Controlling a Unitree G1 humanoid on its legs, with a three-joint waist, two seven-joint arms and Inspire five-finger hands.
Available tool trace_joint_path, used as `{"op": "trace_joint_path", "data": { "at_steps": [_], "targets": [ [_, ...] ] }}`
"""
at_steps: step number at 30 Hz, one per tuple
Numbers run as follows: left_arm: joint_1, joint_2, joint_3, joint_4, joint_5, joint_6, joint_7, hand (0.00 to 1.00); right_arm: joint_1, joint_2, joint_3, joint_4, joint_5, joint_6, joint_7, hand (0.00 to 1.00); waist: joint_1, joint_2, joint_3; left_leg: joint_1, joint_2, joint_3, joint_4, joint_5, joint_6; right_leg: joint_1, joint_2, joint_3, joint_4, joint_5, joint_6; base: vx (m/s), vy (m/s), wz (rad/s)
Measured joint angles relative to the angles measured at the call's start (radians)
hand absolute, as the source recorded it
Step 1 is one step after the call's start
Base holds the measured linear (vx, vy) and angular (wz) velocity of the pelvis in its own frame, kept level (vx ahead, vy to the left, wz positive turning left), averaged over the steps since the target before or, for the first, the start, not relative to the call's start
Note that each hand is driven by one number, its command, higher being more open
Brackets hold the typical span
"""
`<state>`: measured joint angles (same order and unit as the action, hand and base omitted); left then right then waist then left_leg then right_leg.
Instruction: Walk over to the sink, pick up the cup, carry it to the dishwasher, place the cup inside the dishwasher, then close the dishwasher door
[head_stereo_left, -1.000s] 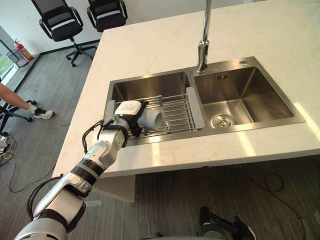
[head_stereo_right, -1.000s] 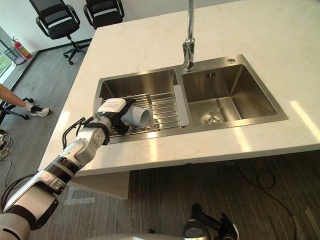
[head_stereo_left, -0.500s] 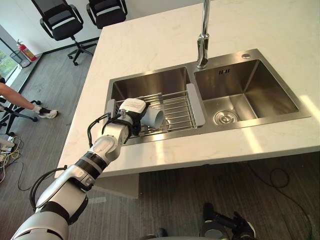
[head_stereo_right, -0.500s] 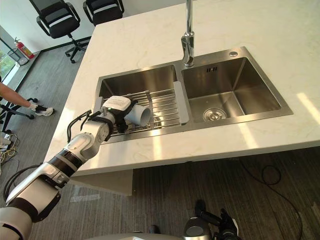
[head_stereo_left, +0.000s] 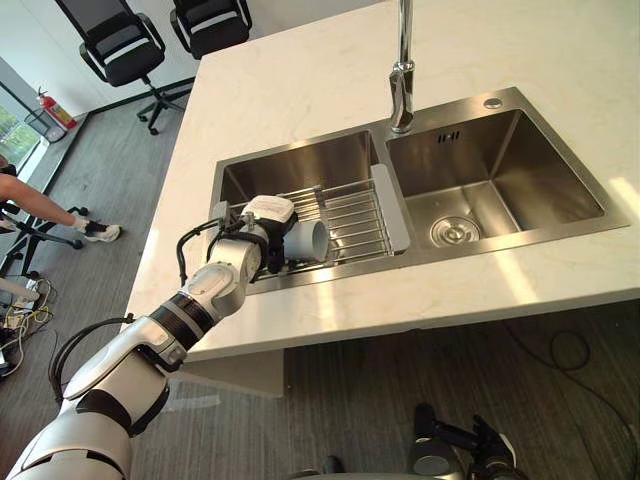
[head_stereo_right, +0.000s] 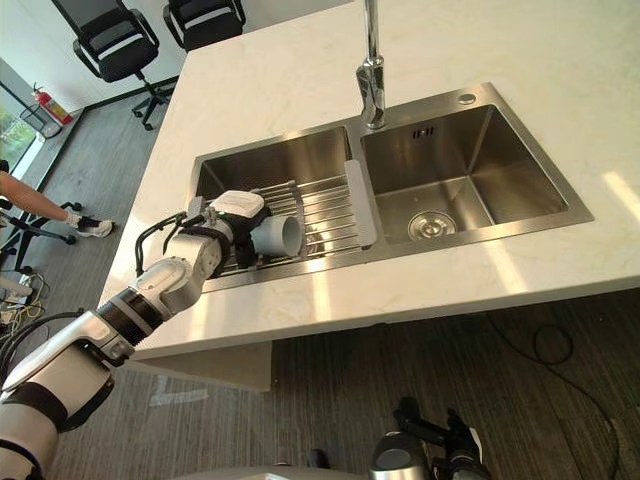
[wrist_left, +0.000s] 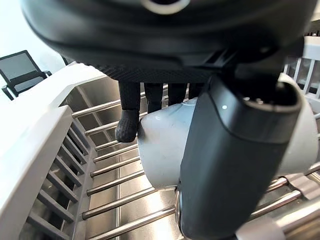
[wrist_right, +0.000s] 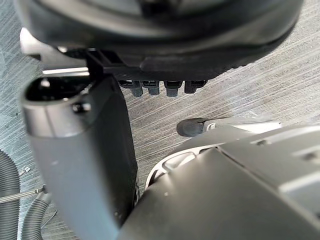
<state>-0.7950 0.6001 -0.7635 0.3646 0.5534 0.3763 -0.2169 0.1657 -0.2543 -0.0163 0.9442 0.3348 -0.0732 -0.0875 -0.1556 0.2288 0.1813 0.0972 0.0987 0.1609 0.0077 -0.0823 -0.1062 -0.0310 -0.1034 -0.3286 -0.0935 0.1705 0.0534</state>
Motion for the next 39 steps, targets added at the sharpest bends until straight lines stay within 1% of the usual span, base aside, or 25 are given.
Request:
{"op": "trace_joint_path", "data": {
  "at_steps": [2, 4, 7, 9, 10, 11, 12, 13, 14, 17, 18, 20, 22, 23, 25, 26, 27, 28, 29, 30, 32, 34, 36, 38, 39],
  "targets": [
    [0.006, 0.007, 0.006, 0.007, -0.061, -0.005, 0.040, 0.00, 0.000, 0.000, 0.003, 0.000, 0.000, 0.000, -0.001, 1.00, 0.001, -0.001, 0.000, 0.000, 0.001, -0.004, -0.001, 0.000, 0.000, 0.002, 0.001, -0.003, 0.000, -0.001, 0.000, -0.01, -0.007, 0.05],
    [0.026, 0.011, 0.020, 0.019, -0.143, -0.036, 0.122, 0.00, 0.001, 0.000, 0.004, 0.000, 0.002, 0.003, -0.004, 1.00, 0.005, -0.001, 0.001, 0.003, 0.004, -0.010, -0.002, 0.000, 0.000, 0.009, 0.003, -0.010, 0.000, -0.003, -0.001, 0.00, -0.009, 0.08],
    [0.060, 0.016, 0.055, 0.019, -0.208, -0.069, 0.184, 0.00, 0.002, 0.003, 0.007, -0.002, 0.007, 0.007, -0.007, 1.00, 0.012, -0.008, 0.006, 0.011, 0.008, -0.012, -0.005, 0.000, 0.000, 0.019, 0.007, -0.014, 0.000, -0.006, -0.002, 0.00, -0.003, 0.02],
    [0.098, 0.020, 0.112, 0.003, -0.272, -0.111, 0.230, 0.00, 0.005, 0.006, 0.007, -0.007, 0.008, 0.016, -0.008, 1.00, 0.030, -0.017, 0.012, 0.013, 0.011, -0.013, -0.006, 0.000, 0.000, 0.019, 0.010, -0.015, 0.000, -0.006, -0.004, 0.00, 0.000, 0.00],
    [0.124, 0.021, 0.141, -0.019, -0.290, -0.122, 0.246, 0.00, 0.007, 0.007, 0.007, -0.012, 0.009, 0.019, -0.008, 1.00, 0.035, -0.020, 0.014, 0.013, 0.013, -0.013, -0.007, 0.000, 0.000, 0.019, 0.012, -0.015, 0.000, -0.006, -0.004, 0.00, 0.000, 0.00],
    [0.169, 0.029, 0.189, -0.060, -0.321, -0.151, 0.272, 0.00, 0.009, 0.009, 0.006, -0.018, 0.009, 0.025, -0.007, 1.00, 0.047, -0.028, 0.018, 0.013, 0.016, -0.013, -0.007, 0.000, 0.001, 0.020, 0.015, -0.017, 0.000, -0.008, -0.006, 0.00, 0.000, 0.00],
    [0.186, 0.031, 0.207, -0.074, -0.333, -0.164, 0.281, 0.00, 0.011, 0.010, 0.006, -0.021, 0.009, 0.027, -0.007, 1.00, 0.052, -0.030, 0.018, 0.013, 0.017, -0.013, -0.007, 0.001, 0.001, 0.020, 0.016, -0.017, 0.000, -0.008, -0.006, 0.00, 0.000, 0.00],
    [0.204, 0.034, 0.227, -0.094, -0.343, -0.174, 0.286, 0.00, 0.014, 0.011, 0.006, -0.022, 0.009, 0.027, -0.007, 1.00, 0.059, -0.033, 0.018, 0.013, 0.018, -0.013, -0.007, 0.001, 0.002, 0.019, 0.018, -0.017, 0.001, -0.008, -0.007, 0.00, 0.000, 0.00],
    [0.235, 0.043, 0.256, -0.131, -0.367, -0.209, 0.287, 0.00, 0.018, 0.012, 0.005, -0.024, 0.008, 0.028, -0.007, 1.00, 0.068, -0.038, 0.016, 0.013, 0.018, -0.014, -0.007, 0.002, 0.003, 0.020, 0.019, -0.017, 0.001, -0.009, -0.008, 0.00, 0.000, 0.00],
    [0.283, 0.063, 0.296, -0.214, -0.379, -0.301, 0.294, 0.00, 0.029, 0.011, 0.000, -0.026, 0.007, 0.028, 0.001, 1.00, 0.099, -0.046, 0.011, 0.013, 0.015, -0.016, -0.007, 0.004, 0.007, 0.021, 0.017, -0.017, 0.003, -0.009, -0.008, -0.01, 0.003, 0.01],
    [0.310, 0.064, 0.326, -0.245, -0.379, -0.352, 0.300, 0.00, 0.031, 0.013, -0.002, -0.026, 0.006, 0.028, 0.010, 1.00, 0.113, -0.055, 0.007, 0.011, 0.013, -0.018, -0.007, 0.007, 0.010, 0.023, 0.016, -0.018, 0.004, -0.009, -0.008, -0.04, 0.005, 0.07],
    [0.334, 0.065, 0.358, -0.265, -0.380, -0.389, 0.304, 0.00, 0.030, 0.020, -0.011, -0.028, 0.006, 0.027, 0.018, 1.00, 0.116, -0.064, 0.002, 0.011, 0.013, -0.026, -0.007, 0.009, 0.014, 0.027, 0.015, -0.026, 0.001, -0.009, -0.009, -0.05, -0.001, 0.10],
    [0.379, 0.067, 0.421, -0.292, -0.416, -0.433, 0.311, 0.00, 0.031, 0.031, -0.017, -0.045, 0.004, 0.024, 0.029, 1.00, 0.123, -0.078, -0.006, 0.008, 0.013, -0.034, -0.007, 0.012, 0.018, 0.027, 0.015, -0.031, 0.000, -0.010, -0.010, -0.06, -0.007, 0.08],
    [0.390, 0.067, 0.436, -0.296, -0.422, -0.444, 0.319, 0.00, 0.031, 0.033, -0.018, -0.048, 0.002, 0.022, 0.033, 1.00, 0.127, -0.082, -0.008, 0.008, 0.013, -0.034, -0.007, 0.012, 0.019, 0.027, 0.015, -0.030, 0.000, -0.010, -0.010, -0.06, -0.007, 0.01],
    [0.429, 0.066, 0.491, -0.302, -0.470, -0.489, 0.336, 0.00, 0.033, 0.037, -0.019, -0.051, -0.006, 0.014, 0.048, 1.00, 0.149, -0.092, -0.015, 0.007, 0.014, -0.034, -0.007, 0.013, 0.023, 0.026, 0.015, -0.031, 0.000, -0.013, -0.007, -0.06, -0.007, 0.00],
    [0.443, 0.066, 0.509, -0.309, -0.487, -0.497, 0.339, 0.00, 0.034, 0.038, -0.019, -0.052, -0.006, 0.012, 0.049, 1.00, 0.155, -0.093, -0.016, 0.007, 0.014, -0.035, -0.007, 0.013, 0.023, 0.026, 0.015, -0.031, 0.000, -0.012, -0.007, -0.05, -0.006, 0.02],
    [0.477, 0.066, 0.555, -0.330, -0.529, -0.520, 0.345, 0.00, 0.035, 0.041, -0.025, -0.053, -0.006, 0.005, 0.053, 1.00, 0.169, -0.096, -0.019, 0.004, 0.015, -0.038, -0.009, 0.008, 0.031, 0.026, 0.015, -0.033, 0.000, -0.012, -0.007, -0.02, -0.003, 0.03],
    [0.483, 0.066, 0.564, -0.333, -0.538, -0.526, 0.345, 0.00, 0.035, 0.042, -0.026, -0.053, -0.006, 0.004, 0.054, 1.00, 0.170, -0.097, -0.020, 0.004, 0.015, -0.039, -0.009, 0.006, 0.033, 0.026, 0.015, -0.034, 0.000, -0.012, -0.007, -0.02, -0.003, 0.08],
    [0.512, 0.066, 0.601, -0.350, -0.578, -0.543, 0.345, 0.00, 0.035, 0.043, -0.027, -0.053, -0.006, 0.002, 0.060, 1.00, 0.174, -0.099, -0.025, -0.001, 0.016, -0.043, -0.009, 0.006, 0.034, 0.023, 0.015, -0.038, 0.000, -0.012, -0.007, 0.01, 0.002, 0.06],
    [0.538, 0.066, 0.633, -0.366, -0.620, -0.555, 0.346, 0.00, 0.034, 0.045, -0.029, -0.053, -0.006, -0.002, 0.066, 1.00, 0.186, -0.100, -0.029, -0.003, 0.016, -0.043, -0.009, 0.007, 0.031, 0.021, 0.016, -0.038, 0.000, -0.010, -0.010, 0.02, 0.004, 0.05],
    [0.575, 0.062, 0.669, -0.383, -0.663, -0.567, 0.346, 0.00, 0.034, 0.054, -0.047, -0.053, -0.009, -0.007, 0.072, 1.00, 0.199, -0.102, -0.048, -0.012, 0.017, -0.047, -0.010, 0.012, 0.024, 0.013, 0.016, -0.041, 0.001, -0.008, -0.013, 0.06, 0.013, 0.05],
    [0.619, 0.059, 0.709, -0.405, -0.716, -0.579, 0.345, 0.00, 0.028, 0.071, -0.058, -0.053, -0.013, -0.012, 0.075, 1.00, 0.204, -0.105, -0.058, -0.015, 0.016, -0.055, -0.010, 0.013, 0.025, 0.014, 0.016, -0.049, 0.001, -0.009, -0.013, 0.06, 0.012, 0.11],
    [0.641, 0.038, 0.735, -0.412, -0.784, -0.605, 0.341, 0.00, 0.022, 0.091, -0.059, -0.049, -0.015, -0.024, 0.087, 1.00, 0.225, -0.113, -0.062, -0.019, 0.015, -0.063, -0.009, 0.013, 0.025, 0.014, 0.014, -0.057, 0.006, -0.009, -0.012, 0.04, 0.016, 0.11],
    [0.695, 0.011, 0.774, -0.445, -0.832, -0.613, 0.340, 0.00, 0.014, 0.103, -0.059, -0.046, -0.015, -0.029, 0.091, 1.00, 0.228, -0.119, -0.066, -0.020, 0.012, -0.066, -0.009, 0.012, 0.026, 0.016, 0.012, -0.059, 0.006, -0.009, -0.012, 0.01, 0.021, 0.07],
    [0.753, -0.047, 0.812, -0.486, -0.881, -0.620, 0.323, 0.00, 0.013, 0.110, -0.059, -0.044, -0.015, -0.040, 0.094, 1.00, 0.236, -0.125, -0.075, -0.028, 0.008, -0.071, -0.001, 0.013, 0.028, 0.014, 0.005, -0.059, 0.006, -0.009, -0.012, 0.00, 0.024, 0.07]
  ]
}}
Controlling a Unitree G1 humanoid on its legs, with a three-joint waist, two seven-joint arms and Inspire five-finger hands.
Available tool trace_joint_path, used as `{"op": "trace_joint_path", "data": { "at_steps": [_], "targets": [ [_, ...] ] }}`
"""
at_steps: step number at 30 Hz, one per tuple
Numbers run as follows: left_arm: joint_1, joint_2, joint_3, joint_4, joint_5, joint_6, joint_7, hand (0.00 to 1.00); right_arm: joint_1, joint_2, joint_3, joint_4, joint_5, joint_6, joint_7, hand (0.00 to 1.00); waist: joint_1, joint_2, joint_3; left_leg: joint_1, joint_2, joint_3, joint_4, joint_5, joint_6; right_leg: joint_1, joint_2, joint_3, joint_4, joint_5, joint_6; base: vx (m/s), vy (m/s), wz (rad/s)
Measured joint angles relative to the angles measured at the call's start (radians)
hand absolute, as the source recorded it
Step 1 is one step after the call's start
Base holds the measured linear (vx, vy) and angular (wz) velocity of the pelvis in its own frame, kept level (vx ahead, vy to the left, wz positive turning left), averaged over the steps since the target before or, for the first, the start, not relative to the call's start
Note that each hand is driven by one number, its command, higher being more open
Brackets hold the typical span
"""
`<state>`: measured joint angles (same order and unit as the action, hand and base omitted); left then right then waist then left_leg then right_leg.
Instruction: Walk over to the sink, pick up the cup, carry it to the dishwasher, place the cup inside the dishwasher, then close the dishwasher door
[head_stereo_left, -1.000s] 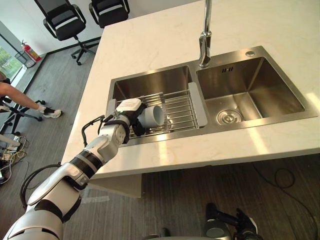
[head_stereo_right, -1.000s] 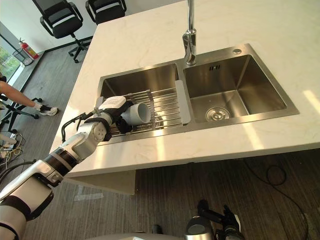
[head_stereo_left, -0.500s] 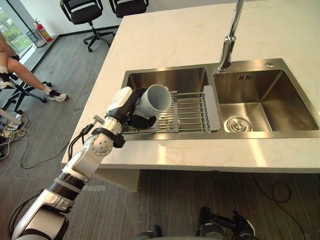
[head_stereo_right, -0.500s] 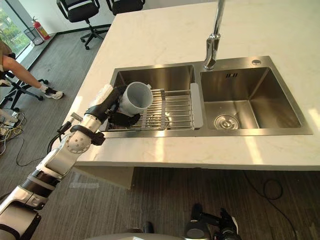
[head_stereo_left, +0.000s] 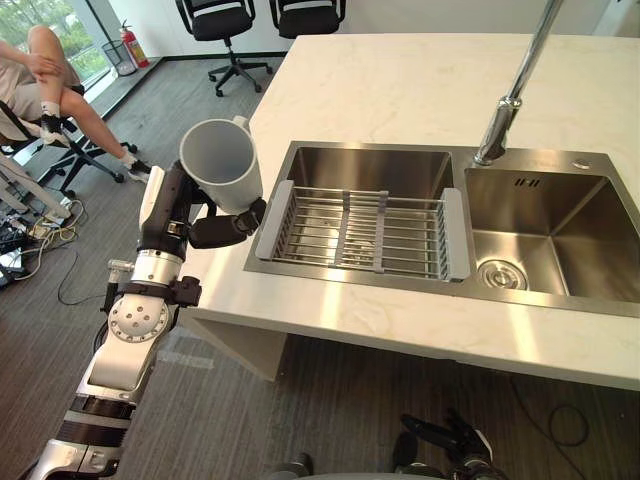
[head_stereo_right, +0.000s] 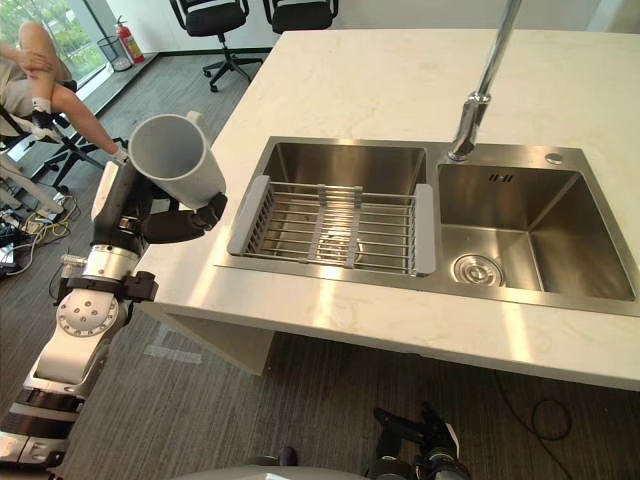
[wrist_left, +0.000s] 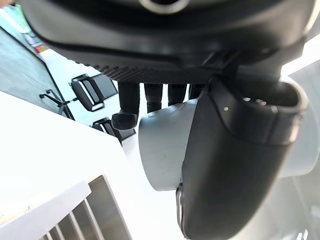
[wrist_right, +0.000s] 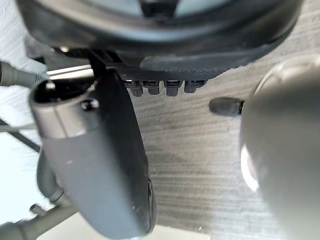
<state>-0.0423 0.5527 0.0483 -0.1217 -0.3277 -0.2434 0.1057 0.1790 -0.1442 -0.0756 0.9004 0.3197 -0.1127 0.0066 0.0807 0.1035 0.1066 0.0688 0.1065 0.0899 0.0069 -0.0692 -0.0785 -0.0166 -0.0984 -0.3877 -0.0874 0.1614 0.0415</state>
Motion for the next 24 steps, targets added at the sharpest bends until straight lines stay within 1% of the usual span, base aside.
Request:
{"op": "trace_joint_path", "data": {
  "at_steps": [1, 2, 4, 5, 6, 8, 10, 12, 14, 15, 16, 17, 18, 19, 20, 21, 22, 23, 24],
  "targets": [
    [0.022, -0.027, 0.010, -0.021, -0.019, -0.002, -0.005, 0.00, 0.000, 0.001, 0.000, 0.001, 0.000, -0.004, 0.000, 1.00, 0.007, -0.003, -0.003, -0.003, -0.002, -0.002, 0.002, -0.001, 0.002, -0.001, -0.002, -0.001, 0.000, -0.001, 0.001, -0.01, 0.024, 0.10],
    [0.067, -0.076, 0.022, -0.062, -0.049, -0.010, -0.017, 0.00, 0.001, 0.001, 0.000, 0.006, 0.000, -0.009, 0.000, 1.00, 0.022, -0.007, -0.009, -0.006, -0.005, -0.004, 0.006, -0.003, 0.005, -0.001, -0.005, -0.002, 0.000, -0.001, 0.002, -0.01, 0.017, 0.09],
    [0.145, -0.141, 0.022, -0.113, -0.068, -0.028, -0.037, 0.00, 0.001, 0.002, 0.000, 0.021, -0.001, -0.009, -0.001, 1.00, 0.045, -0.013, -0.025, -0.019, -0.008, -0.014, 0.023, -0.008, 0.011, -0.001, -0.009, -0.007, 0.000, -0.002, 0.004, -0.04, 0.013, 0.12],
    [0.167, -0.156, 0.022, -0.124, -0.069, -0.034, -0.042, 0.00, 0.001, 0.002, 0.001, 0.022, -0.003, -0.009, -0.002, 1.00, 0.050, -0.014, -0.030, -0.024, -0.008, -0.018, 0.030, -0.011, 0.013, -0.001, -0.010, -0.008, 0.000, -0.002, 0.004, -0.05, 0.008, 0.14],
    [0.216, -0.191, 0.023, -0.150, -0.086, -0.046, -0.057, 0.00, -0.001, 0.004, 0.002, 0.021, -0.008, -0.009, -0.003, 1.00, 0.061, -0.014, -0.036, -0.034, -0.009, -0.023, 0.048, -0.019, 0.014, 0.001, -0.011, -0.008, 0.000, -0.002, 0.006, -0.05, 0.004, 0.09],
    [0.247, -0.225, 0.023, -0.164, -0.086, -0.057, -0.076, 0.00, 0.000, 0.005, 0.003, 0.021, -0.009, -0.008, -0.005, 1.00, 0.076, -0.012, -0.045, -0.048, -0.008, -0.027, 0.073, -0.033, 0.015, 0.001, -0.011, -0.008, 0.000, -0.001, 0.007, -0.06, 0.005, 0.05],
    [0.291, -0.257, 0.022, -0.189, -0.086, -0.062, -0.092, 0.00, 0.000, 0.005, 0.008, 0.020, -0.010, -0.007, -0.007, 1.00, 0.078, -0.010, -0.059, -0.060, -0.007, -0.034, 0.105, -0.054, 0.023, 0.006, -0.011, -0.009, 0.000, -0.002, 0.008, -0.05, 0.010, 0.05],
    [0.309, -0.272, 0.015, -0.205, -0.085, -0.076, -0.108, 0.00, 0.005, 0.001, 0.024, 0.016, -0.017, -0.004, -0.009, 1.00, 0.078, -0.010, -0.061, -0.064, -0.007, -0.043, 0.124, -0.062, 0.023, 0.013, -0.013, -0.017, 0.005, -0.011, 0.011, -0.03, 0.015, 0.14],
    [0.309, -0.287, -0.002, -0.207, -0.084, -0.086, -0.111, 0.00, 0.017, -0.006, 0.042, 0.015, -0.039, 0.002, -0.009, 1.00, 0.075, -0.007, -0.063, -0.076, -0.009, -0.067, 0.145, -0.069, 0.027, -0.006, -0.031, -0.034, 0.080, -0.053, 0.011, -0.04, 0.026, 0.36],
    [0.309, -0.293, -0.020, -0.207, -0.084, -0.096, -0.110, 0.00, 0.029, -0.006, 0.045, 0.012, -0.043, 0.003, -0.008, 1.00, 0.069, -0.010, -0.062, -0.078, -0.018, -0.090, 0.154, -0.069, 0.029, -0.030, -0.059, -0.050, 0.173, -0.103, 0.022, -0.02, 0.029, 0.45],
    [0.309, -0.295, -0.031, -0.207, -0.084, -0.099, -0.110, 0.00, 0.035, -0.009, 0.047, 0.012, -0.044, 0.002, -0.007, 1.00, 0.066, -0.015, -0.061, -0.079, -0.026, -0.105, 0.158, -0.070, 0.030, -0.043, -0.079, -0.058, 0.227, -0.132, 0.026, -0.02, 0.037, 0.70],
    [0.308, -0.294, -0.059, -0.206, -0.084, -0.107, -0.109, 0.00, 0.048, -0.009, 0.046, 0.009, -0.042, -0.002, -0.010, 1.00, 0.063, -0.031, -0.063, -0.081, -0.050, -0.135, 0.166, -0.071, 0.033, -0.067, -0.122, -0.064, 0.328, -0.195, 0.035, -0.01, 0.022, 0.92],
    [0.305, -0.293, -0.085, -0.200, -0.083, -0.116, -0.105, 0.00, 0.055, -0.011, 0.046, 0.009, -0.038, -0.005, -0.010, 1.00, 0.055, -0.050, -0.066, -0.090, -0.082, -0.174, 0.176, -0.069, 0.040, -0.090, -0.163, -0.049, 0.425, -0.252, 0.055, -0.01, 0.012, 1.04],
    [0.303, -0.292, -0.101, -0.197, -0.082, -0.119, -0.100, 0.00, 0.057, -0.011, 0.046, 0.009, -0.037, -0.006, -0.010, 1.00, 0.050, -0.060, -0.068, -0.092, -0.100, -0.193, 0.179, -0.066, 0.044, -0.100, -0.183, -0.039, 0.468, -0.278, 0.063, 0.00, -0.017, 1.10],
    [0.303, -0.292, -0.126, -0.195, -0.080, -0.121, -0.082, 0.00, 0.054, -0.015, 0.058, 0.010, -0.037, -0.008, -0.011, 1.00, 0.046, -0.077, -0.064, -0.094, -0.133, -0.225, 0.189, -0.053, 0.040, -0.117, -0.212, -0.004, 0.542, -0.319, 0.063, 0.00, -0.030, 1.02],
    [0.303, -0.292, -0.146, -0.195, -0.076, -0.121, -0.055, 0.00, 0.042, -0.024, 0.081, 0.011, -0.037, -0.010, -0.010, 1.00, 0.049, -0.084, -0.058, -0.106, -0.161, -0.251, 0.212, -0.052, 0.041, -0.128, -0.232, 0.047, 0.589, -0.356, 0.074, 0.01, -0.039, 0.89],
    [0.303, -0.294, -0.155, -0.194, -0.075, -0.120, -0.041, 0.00, 0.029, -0.030, 0.090, 0.015, -0.037, -0.010, -0.009, 1.00, 0.051, -0.079, -0.052, -0.110, -0.170, -0.264, 0.222, -0.051, 0.040, -0.128, -0.237, 0.052, 0.599, -0.365, 0.077, 0.00, -0.036, 0.64],
    [0.303, -0.298, -0.169, -0.194, -0.075, -0.119, -0.027, 0.00, 0.007, -0.039, 0.103, 0.020, -0.036, -0.010, -0.011, 1.00, 0.055, -0.065, -0.043, -0.115, -0.173, -0.275, 0.227, -0.045, 0.036, -0.123, -0.236, 0.052, 0.591, -0.366, 0.078, -0.06, -0.050, 0.53],
    [0.303, -0.301, -0.191, -0.194, -0.076, -0.118, -0.023, 0.00, -0.029, -0.055, 0.118, 0.026, -0.033, -0.009, -0.014, 1.00, 0.068, -0.035, -0.028, -0.120, -0.167, -0.278, 0.215, -0.014, 0.029, -0.105, -0.217, 0.058, 0.558, -0.364, 0.078, -0.11, -0.064, 0.69]
  ]
}}
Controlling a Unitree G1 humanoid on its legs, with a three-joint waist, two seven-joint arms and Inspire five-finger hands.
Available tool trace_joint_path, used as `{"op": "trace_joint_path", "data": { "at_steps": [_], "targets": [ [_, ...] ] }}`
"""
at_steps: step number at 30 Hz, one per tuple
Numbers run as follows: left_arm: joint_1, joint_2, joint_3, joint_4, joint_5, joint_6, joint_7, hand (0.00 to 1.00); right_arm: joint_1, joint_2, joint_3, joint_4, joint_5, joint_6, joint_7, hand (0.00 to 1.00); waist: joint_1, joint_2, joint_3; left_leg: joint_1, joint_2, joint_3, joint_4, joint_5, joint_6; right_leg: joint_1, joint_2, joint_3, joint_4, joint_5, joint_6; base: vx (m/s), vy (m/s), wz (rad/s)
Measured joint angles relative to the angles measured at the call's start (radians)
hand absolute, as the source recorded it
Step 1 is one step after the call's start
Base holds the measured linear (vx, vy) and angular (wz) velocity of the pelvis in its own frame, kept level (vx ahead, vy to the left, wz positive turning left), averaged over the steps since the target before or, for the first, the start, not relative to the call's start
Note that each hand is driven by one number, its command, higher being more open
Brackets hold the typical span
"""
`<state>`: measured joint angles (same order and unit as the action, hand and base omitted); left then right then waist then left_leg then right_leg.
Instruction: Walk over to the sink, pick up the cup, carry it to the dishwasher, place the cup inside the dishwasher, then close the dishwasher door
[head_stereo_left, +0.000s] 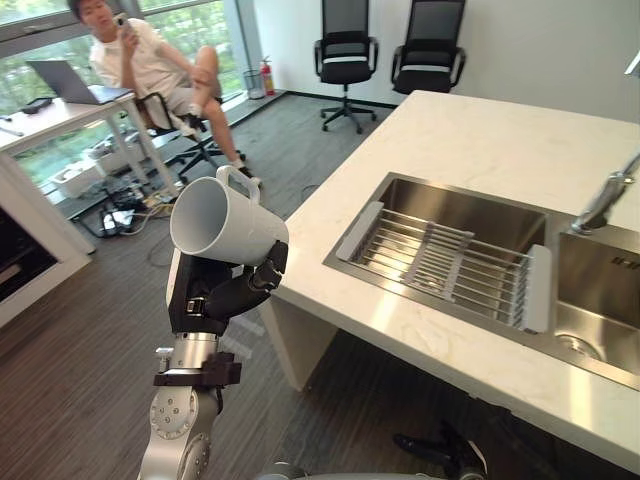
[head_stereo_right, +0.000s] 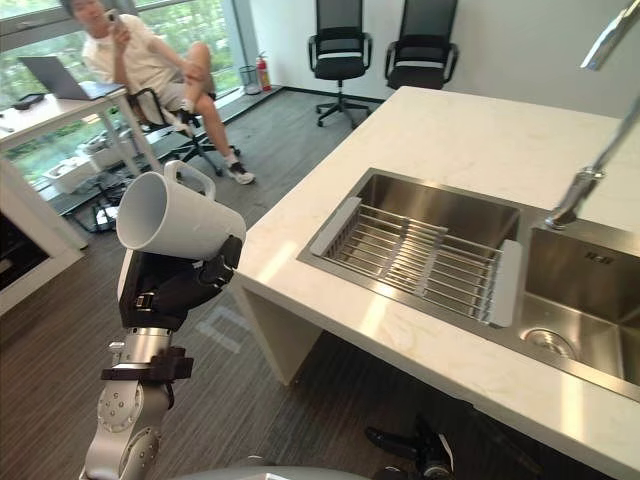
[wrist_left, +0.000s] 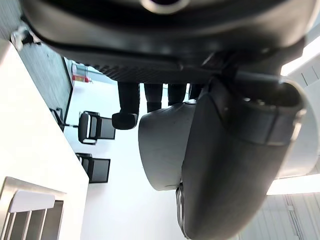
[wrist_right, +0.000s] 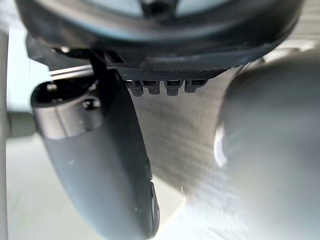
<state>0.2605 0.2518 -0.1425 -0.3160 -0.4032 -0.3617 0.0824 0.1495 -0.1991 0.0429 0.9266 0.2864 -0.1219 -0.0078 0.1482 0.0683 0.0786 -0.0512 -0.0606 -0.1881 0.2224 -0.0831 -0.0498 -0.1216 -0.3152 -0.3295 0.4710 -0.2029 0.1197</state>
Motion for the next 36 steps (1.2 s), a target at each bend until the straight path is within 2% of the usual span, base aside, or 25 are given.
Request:
{"op": "trace_joint_path", "data": {
  "at_steps": [2, 3, 5, 7, 9, 10, 11, 12, 13, 14, 15, 16, 17, 18, 20, 22, 23, 26, 27, 29, 30, 32, 34, 35, 36],
  "targets": [
    [-0.002, -0.001, -0.031, 0.000, 0.000, 0.004, -0.006, 0.00, -0.025, -0.015, 0.002, 0.004, 0.002, 0.001, -0.002, 1.00, -0.009, 0.035, 0.009, -0.011, 0.023, 0.013, -0.023, 0.053, -0.034, 0.052, 0.051, 0.002, -0.099, 0.029, -0.017, -0.13, -0.043, 0.86],
    [-0.003, -0.004, -0.033, 0.000, 0.000, 0.005, -0.016, 0.00, -0.040, -0.015, 0.002, 0.006, 0.002, 0.002, -0.008, 1.00, -0.001, 0.044, 0.010, -0.016, 0.034, 0.061, -0.050, 0.092, -0.075, 0.069, 0.061, -0.004, -0.150, 0.055, -0.025, -0.14, 0.006, 0.53],
    [-0.002, -0.009, -0.026, 0.000, -0.004, 0.004, -0.017, 0.00, -0.062, -0.004, 0.007, 0.002, 0.001, 0.006, -0.011, 1.00, 0.013, 0.044, 0.011, -0.031, 0.047, 0.151, -0.065, 0.113, -0.072, 0.070, 0.061, -0.003, -0.182, 0.082, -0.041, -0.14, 0.030, 0.08],
    [-0.006, -0.017, -0.025, 0.000, -0.006, 0.005, -0.017, 0.00, -0.069, -0.001, 0.016, -0.031, -0.016, 0.022, -0.015, 1.00, 0.009, 0.042, 0.011, -0.066, 0.089, 0.272, 0.047, 0.051, 0.010, 0.053, 0.051, -0.008, -0.205, 0.114, -0.044, -0.10, 0.053, -0.04],
    [-0.008, -0.030, -0.025, 0.000, 0.002, 0.009, -0.017, 0.00, -0.063, -0.003, 0.028, -0.041, -0.025, 0.045, -0.017, 1.00, -0.001, 0.047, 0.010, -0.068, 0.132, 0.345, 0.121, 0.012, 0.035, 0.056, 0.048, -0.016, -0.213, 0.132, -0.026, -0.02, 0.097, 0.13],
    [-0.024, -0.040, -0.031, 0.000, 0.002, 0.020, -0.016, 0.00, -0.055, -0.007, 0.033, -0.045, -0.040, 0.060, -0.017, 1.00, -0.013, 0.058, 0.002, -0.093, 0.130, 0.390, 0.123, 0.006, 0.039, 0.056, 0.050, -0.035, -0.214, 0.136, -0.016, -0.01, 0.148, 0.55],
    [-0.034, -0.044, -0.037, 0.000, 0.002, 0.026, -0.016, 0.00, -0.050, -0.005, 0.033, -0.049, -0.043, 0.066, -0.017, 1.00, -0.025, 0.057, 0.000, -0.112, 0.126, 0.398, 0.112, 0.009, 0.041, 0.055, 0.051, -0.052, -0.220, 0.131, -0.016, -0.04, 0.126, 1.27],
    [-0.065, -0.054, -0.060, 0.000, 0.003, 0.037, -0.019, 0.00, -0.037, -0.003, 0.029, -0.053, -0.044, 0.069, -0.017, 1.00, -0.036, 0.061, 0.000, -0.123, 0.104, 0.388, 0.027, 0.027, 0.065, 0.051, 0.052, -0.087, -0.227, 0.128, -0.019, -0.09, 0.152, 1.85],
    [-0.086, -0.062, -0.082, 0.007, 0.003, 0.044, -0.025, 0.00, -0.027, 0.014, 0.004, -0.052, -0.044, 0.080, -0.018, 1.00, -0.042, 0.041, 0.003, -0.095, 0.085, 0.429, -0.096, 0.036, 0.076, 0.066, 0.020, -0.140, -0.271, 0.165, -0.026, -0.07, 0.124, 1.99],
    [-0.087, -0.065, -0.086, 0.009, 0.004, 0.044, -0.030, 0.00, -0.020, 0.027, -0.005, -0.056, -0.043, 0.081, -0.019, 1.00, -0.050, 0.027, 0.008, -0.096, 0.096, 0.513, -0.074, 0.027, 0.092, 0.091, 0.002, -0.181, -0.299, 0.188, -0.003, -0.04, 0.179, 1.95],
    [-0.086, -0.073, -0.107, 0.022, 0.005, 0.045, -0.038, 0.00, 0.008, 0.030, -0.016, -0.079, -0.043, 0.082, -0.025, 1.00, -0.055, 0.046, 0.009, -0.075, 0.174, 0.660, 0.013, 0.013, 0.089, 0.138, 0.002, -0.264, -0.308, 0.200, 0.028, 0.02, 0.113, 1.29],
    [-0.087, -0.074, -0.114, 0.024, 0.005, 0.045, -0.040, 0.00, 0.015, 0.028, -0.018, -0.087, -0.043, 0.083, -0.026, 1.00, -0.056, 0.054, 0.009, -0.065, 0.182, 0.669, 0.002, 0.009, 0.067, 0.147, 0.003, -0.278, -0.302, 0.194, 0.037, -0.02, 0.216, 1.23],
    [-0.081, -0.066, -0.138, 0.040, 0.004, 0.043, -0.044, 0.00, 0.026, 0.033, -0.022, -0.113, -0.044, 0.087, -0.038, 1.00, -0.048, 0.054, 0.012, -0.039, 0.144, 0.649, -0.039, 0.030, 0.083, 0.170, -0.024, -0.313, -0.287, 0.190, 0.037, -0.04, 0.163, 0.83],
    [-0.080, -0.049, -0.149, 0.053, 0.003, 0.043, -0.043, 0.00, 0.040, 0.046, -0.019, -0.161, -0.044, 0.083, -0.036, 1.00, -0.058, 0.046, 0.004, -0.030, 0.113, 0.620, -0.084, 0.056, 0.090, 0.184, -0.035, -0.330, -0.294, 0.186, 0.030, -0.05, 0.173, 0.85],
    [-0.082, -0.034, -0.160, 0.059, 0.009, 0.043, -0.043, 0.00, 0.043, 0.059, -0.021, -0.196, -0.045, 0.065, -0.024, 1.00, -0.082, 0.039, -0.001, -0.029, 0.080, 0.583, -0.147, 0.086, 0.090, 0.187, -0.042, -0.342, -0.296, 0.176, 0.022, -0.05, 0.054, 0.69],
    [-0.081, -0.031, -0.159, 0.082, 0.013, 0.042, -0.052, 0.00, 0.046, 0.066, -0.058, -0.163, -0.066, 0.019, 0.019, 1.00, -0.079, 0.037, -0.001, -0.024, 0.067, 0.578, -0.178, 0.099, 0.086, 0.189, -0.044, -0.339, -0.297, 0.174, 0.024, -0.05, 0.033, 0.31],
    [-0.079, -0.029, -0.136, 0.116, 0.010, 0.042, -0.066, 0.00, 0.063, 0.066, -0.123, -0.105, -0.091, -0.039, 0.071, 1.00, -0.079, 0.029, 0.003, -0.021, 0.062, 0.571, -0.175, 0.100, 0.088, 0.194, -0.043, -0.330, -0.297, 0.170, 0.030, -0.02, 0.005, 0.11],
    [-0.075, -0.025, -0.098, 0.138, -0.010, 0.041, -0.085, 0.00, 0.090, 0.054, -0.198, -0.041, -0.093, -0.106, 0.123, 1.00, -0.083, 0.026, 0.005, -0.030, 0.051, 0.547, -0.154, 0.094, 0.094, 0.199, -0.044, -0.321, -0.282, 0.149, 0.035, 0.01, -0.015, 0.27],
    [-0.067, -0.024, -0.073, 0.138, -0.030, 0.033, -0.087, 0.00, 0.105, 0.034, -0.219, -0.005, -0.093, -0.139, 0.151, 1.00, -0.081, 0.017, 0.011, -0.047, 0.053, 0.531, -0.107, 0.072, 0.098, 0.201, -0.049, -0.313, -0.254, 0.126, 0.034, 0.05, -0.038, 0.35],
    [-0.064, -0.020, -0.055, 0.136, -0.048, 0.024, -0.087, 0.00, 0.108, 0.022, -0.234, 0.006, -0.092, -0.152, 0.165, 1.00, -0.077, 0.001, 0.021, -0.062, 0.057, 0.516, -0.044, 0.040, 0.101, 0.208, -0.066, -0.317, -0.208, 0.094, 0.034, 0.05, -0.056, 0.34],
    [-0.062, -0.010, -0.052, 0.129, -0.049, 0.018, -0.084, 0.00, 0.107, 0.018, -0.234, 0.004, -0.091, -0.176, 0.172, 1.00, -0.073, -0.019, 0.023, -0.081, 0.056, 0.495, 0.016, 0.001, 0.100, 0.213, -0.091, -0.331, -0.146, 0.052, 0.023, 0.03, -0.054, 0.42],
    [-0.059, 0.006, -0.060, 0.117, -0.048, 0.016, -0.084, 0.00, 0.101, 0.019, -0.233, -0.009, -0.090, -0.189, 0.181, 1.00, -0.064, -0.043, 0.023, -0.085, 0.046, 0.476, 0.051, -0.023, 0.103, 0.217, -0.115, -0.329, -0.082, 0.010, -0.019, 0.05, -0.040, 0.51],
    [-0.055, 0.011, -0.082, 0.108, -0.047, 0.016, -0.083, 0.00, 0.096, 0.023, -0.225, -0.038, -0.082, -0.197, 0.186, 1.00, -0.077, -0.064, 0.028, -0.063, 0.019, 0.382, 0.073, -0.039, 0.122, 0.192, -0.132, -0.196, 0.082, 0.044, -0.103, 0.10, -0.022, 1.05],
    [-0.052, 0.009, -0.086, 0.109, -0.048, 0.015, -0.082, 0.00, 0.095, 0.023, -0.218, -0.038, -0.081, -0.197, 0.185, 1.00, -0.081, -0.054, 0.023, -0.056, 0.024, 0.357, 0.073, -0.044, 0.128, 0.177, -0.120, -0.151, 0.117, 0.014, -0.095, 0.14, -0.075, 1.16],
    [-0.047, 0.003, -0.084, 0.111, -0.048, 0.011, -0.076, 0.00, 0.094, 0.025, -0.181, -0.045, -0.078, -0.197, 0.185, 1.00, -0.082, -0.050, 0.023, -0.051, 0.032, 0.307, 0.071, -0.044, 0.124, 0.156, -0.055, -0.087, 0.102, -0.050, -0.071, 0.12, -0.106, 1.03]
  ]
}}
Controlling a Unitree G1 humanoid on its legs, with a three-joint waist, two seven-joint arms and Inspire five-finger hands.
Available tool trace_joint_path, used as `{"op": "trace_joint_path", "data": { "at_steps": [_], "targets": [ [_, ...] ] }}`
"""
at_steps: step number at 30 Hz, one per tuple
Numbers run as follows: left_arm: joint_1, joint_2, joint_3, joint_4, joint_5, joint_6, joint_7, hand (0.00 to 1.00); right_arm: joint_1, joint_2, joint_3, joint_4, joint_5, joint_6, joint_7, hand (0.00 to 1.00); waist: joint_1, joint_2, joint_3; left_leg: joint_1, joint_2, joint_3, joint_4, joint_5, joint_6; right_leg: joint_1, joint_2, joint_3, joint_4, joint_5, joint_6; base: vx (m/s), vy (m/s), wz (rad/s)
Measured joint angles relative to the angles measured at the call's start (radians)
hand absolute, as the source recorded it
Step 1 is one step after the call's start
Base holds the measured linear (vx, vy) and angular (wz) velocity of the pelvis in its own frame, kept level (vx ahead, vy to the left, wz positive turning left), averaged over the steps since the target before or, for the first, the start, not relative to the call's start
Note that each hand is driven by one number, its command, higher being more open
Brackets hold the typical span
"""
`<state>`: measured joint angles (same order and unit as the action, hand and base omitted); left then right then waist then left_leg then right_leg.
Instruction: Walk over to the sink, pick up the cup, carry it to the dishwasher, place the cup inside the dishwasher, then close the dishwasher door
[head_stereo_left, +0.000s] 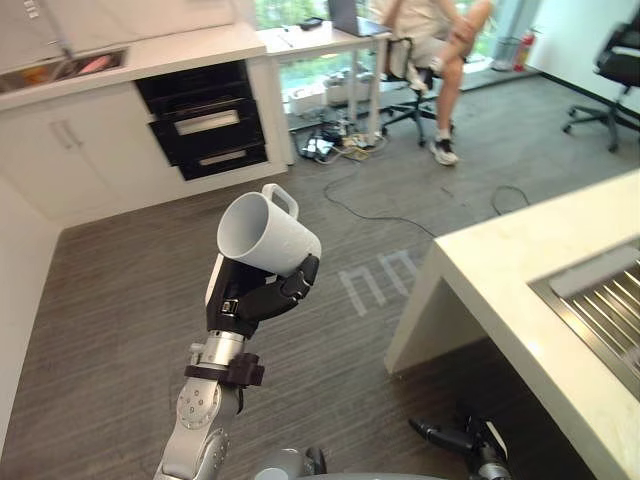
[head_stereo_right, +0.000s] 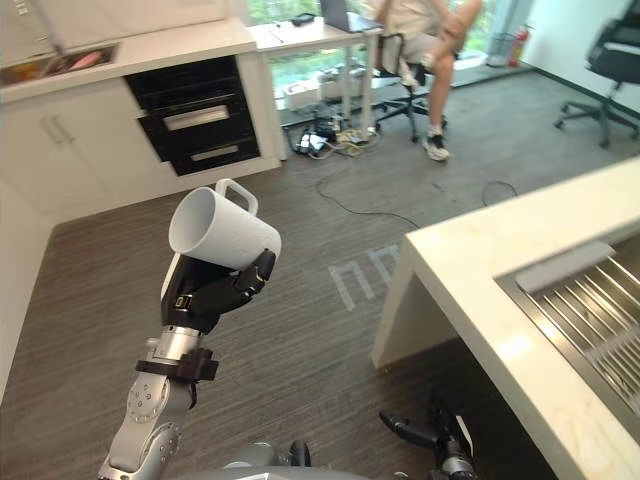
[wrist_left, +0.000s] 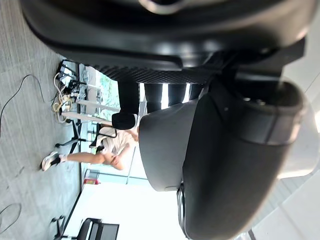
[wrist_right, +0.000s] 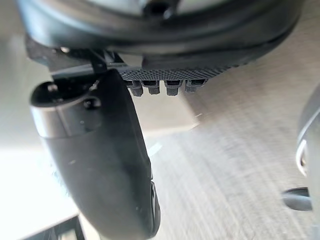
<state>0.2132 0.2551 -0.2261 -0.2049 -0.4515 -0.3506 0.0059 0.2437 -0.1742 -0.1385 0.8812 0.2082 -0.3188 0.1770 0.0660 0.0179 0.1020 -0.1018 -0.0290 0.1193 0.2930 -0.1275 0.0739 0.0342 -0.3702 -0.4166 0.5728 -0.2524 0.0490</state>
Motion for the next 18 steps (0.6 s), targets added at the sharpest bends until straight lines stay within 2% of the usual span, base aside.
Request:
{"op": "trace_joint_path", "data": {
  "at_steps": [1, 3, 4, 5, 6, 7, 8, 9, 10, 11, 13, 14, 15, 16, 18],
  "targets": [
    [0.000, -0.003, 0.004, 0.004, 0.000, -0.008, 0.016, 0.00, -0.010, 0.000, 0.050, -0.025, 0.004, 0.001, 0.000, 1.00, 0.002, -0.005, -0.001, 0.004, 0.004, -0.037, -0.015, 0.003, -0.009, -0.036, 0.062, 0.046, -0.044, -0.031, -0.003, 0.09, -0.115, 0.96],
    [0.000, -0.014, 0.010, 0.020, 0.000, -0.016, 0.041, 0.00, -0.023, 0.000, 0.107, -0.053, 0.004, 0.002, -0.001, 1.00, 0.001, 0.000, 0.001, 0.011, 0.008, -0.084, -0.035, 0.009, -0.016, -0.102, 0.139, 0.108, -0.113, -0.031, -0.002, 0.06, -0.115, 0.78],
    [-0.001, -0.024, 0.009, 0.030, 0.000, -0.016, 0.044, 0.00, -0.039, 0.005, 0.127, -0.068, 0.004, 0.012, -0.001, 1.00, -0.001, 0.006, 0.005, 0.011, 0.015, -0.114, -0.036, 0.007, -0.019, -0.147, 0.183, 0.174, -0.152, -0.023, 0.006, 0.07, -0.141, 0.77],
    [-0.003, -0.028, 0.005, 0.038, 0.000, -0.020, 0.044, 0.00, -0.043, 0.007, 0.136, -0.072, 0.004, 0.017, 0.000, 1.00, -0.003, 0.008, 0.007, 0.007, 0.017, -0.133, -0.036, 0.005, -0.021, -0.166, 0.201, 0.213, -0.178, -0.013, 0.013, 0.07, -0.173, 1.00],
    [-0.011, -0.030, -0.004, 0.059, 0.002, -0.029, 0.043, 0.00, -0.050, 0.012, 0.148, -0.073, 0.003, 0.030, 0.003, 1.00, -0.009, 0.006, 0.012, 0.004, 0.021, -0.167, -0.037, 0.002, -0.027, -0.179, 0.230, 0.297, -0.243, 0.027, 0.032, 0.07, -0.168, 1.00],
    [-0.015, -0.025, -0.011, 0.066, 0.002, -0.030, 0.043, 0.00, -0.052, 0.017, 0.148, -0.072, 0.003, 0.036, 0.005, 1.00, -0.014, -0.005, 0.013, 0.003, 0.022, -0.178, -0.038, 0.000, -0.030, -0.173, 0.237, 0.328, -0.284, 0.059, 0.042, 0.13, -0.238, 1.47],
    [-0.014, -0.023, -0.026, 0.070, 0.003, -0.031, 0.042, 0.00, -0.049, 0.023, 0.147, -0.078, 0.004, 0.046, 0.007, 1.00, -0.033, -0.014, 0.018, -0.017, 0.031, -0.158, 0.026, -0.010, -0.046, -0.153, 0.249, 0.323, -0.298, 0.114, 0.033, 0.24, -0.267, 1.48],
    [-0.012, -0.033, -0.039, 0.073, 0.004, -0.032, 0.040, 0.00, -0.041, 0.010, 0.144, -0.090, 0.004, 0.056, 0.008, 1.00, -0.036, 0.005, 0.029, -0.031, 0.069, -0.143, 0.077, -0.042, -0.093, -0.146, 0.261, 0.291, -0.248, 0.119, 0.015, 0.29, -0.304, 1.26],
    [-0.011, -0.038, -0.039, 0.087, 0.006, -0.033, 0.040, 0.00, -0.044, 0.006, 0.146, -0.091, 0.004, 0.074, 0.010, 1.00, -0.022, 0.010, 0.032, -0.027, 0.077, -0.143, 0.093, -0.053, -0.094, -0.138, 0.261, 0.274, -0.219, 0.100, 0.007, 0.33, -0.309, 1.03],
    [-0.010, -0.038, -0.038, 0.093, 0.006, -0.034, 0.055, 0.00, -0.043, 0.001, 0.146, -0.113, 0.004, 0.088, 0.015, 1.00, -0.027, 0.012, 0.030, -0.028, 0.088, -0.140, 0.093, -0.058, -0.098, -0.115, 0.263, 0.231, -0.210, 0.077, -0.004, 0.22, -0.228, 0.69],
    [-0.010, -0.042, -0.037, 0.093, 0.003, -0.035, 0.061, 0.00, -0.044, -0.006, 0.145, -0.136, 0.004, 0.093, 0.018, 1.00, -0.031, 0.013, 0.030, -0.036, 0.099, -0.123, 0.094, -0.063, -0.089, -0.104, 0.263, 0.195, -0.219, 0.068, -0.012, 0.12, -0.107, 0.63],
    [-0.009, -0.043, -0.037, 0.093, 0.002, -0.035, 0.061, 0.00, -0.044, -0.011, 0.145, -0.155, 0.004, 0.101, 0.018, 1.00, -0.029, 0.013, 0.030, -0.041, 0.120, -0.070, 0.104, -0.075, -0.065, -0.093, 0.263, 0.172, -0.228, 0.064, -0.018, 0.10, -0.082, 0.68],
    [-0.009, -0.043, -0.037, 0.092, 0.002, -0.035, 0.058, 0.00, -0.043, -0.018, 0.145, -0.177, 0.004, 0.108, 0.018, 1.00, -0.032, 0.014, 0.029, -0.052, 0.150, 0.019, 0.127, -0.077, -0.041, -0.074, 0.263, 0.137, -0.244, 0.063, -0.020, 0.14, -0.109, 0.88],
    [-0.009, -0.043, -0.037, 0.087, -0.001, -0.035, 0.050, 0.00, -0.037, -0.021, 0.142, -0.202, 0.004, 0.113, 0.016, 1.00, -0.033, 0.014, 0.028, -0.060, 0.161, 0.072, 0.130, -0.063, -0.042, -0.058, 0.261, 0.105, -0.261, 0.062, -0.021, 0.11, -0.070, 0.87],
    [-0.008, -0.046, -0.037, 0.078, -0.011, -0.035, 0.023, 0.00, -0.029, -0.021, 0.136, -0.229, 0.005, 0.115, 0.008, 1.00, -0.034, 0.012, 0.023, -0.065, 0.148, 0.107, 0.080, -0.032, -0.060, -0.048, 0.247, 0.056, -0.288, 0.062, -0.020, 0.08, -0.022, 0.93]
  ]
}}
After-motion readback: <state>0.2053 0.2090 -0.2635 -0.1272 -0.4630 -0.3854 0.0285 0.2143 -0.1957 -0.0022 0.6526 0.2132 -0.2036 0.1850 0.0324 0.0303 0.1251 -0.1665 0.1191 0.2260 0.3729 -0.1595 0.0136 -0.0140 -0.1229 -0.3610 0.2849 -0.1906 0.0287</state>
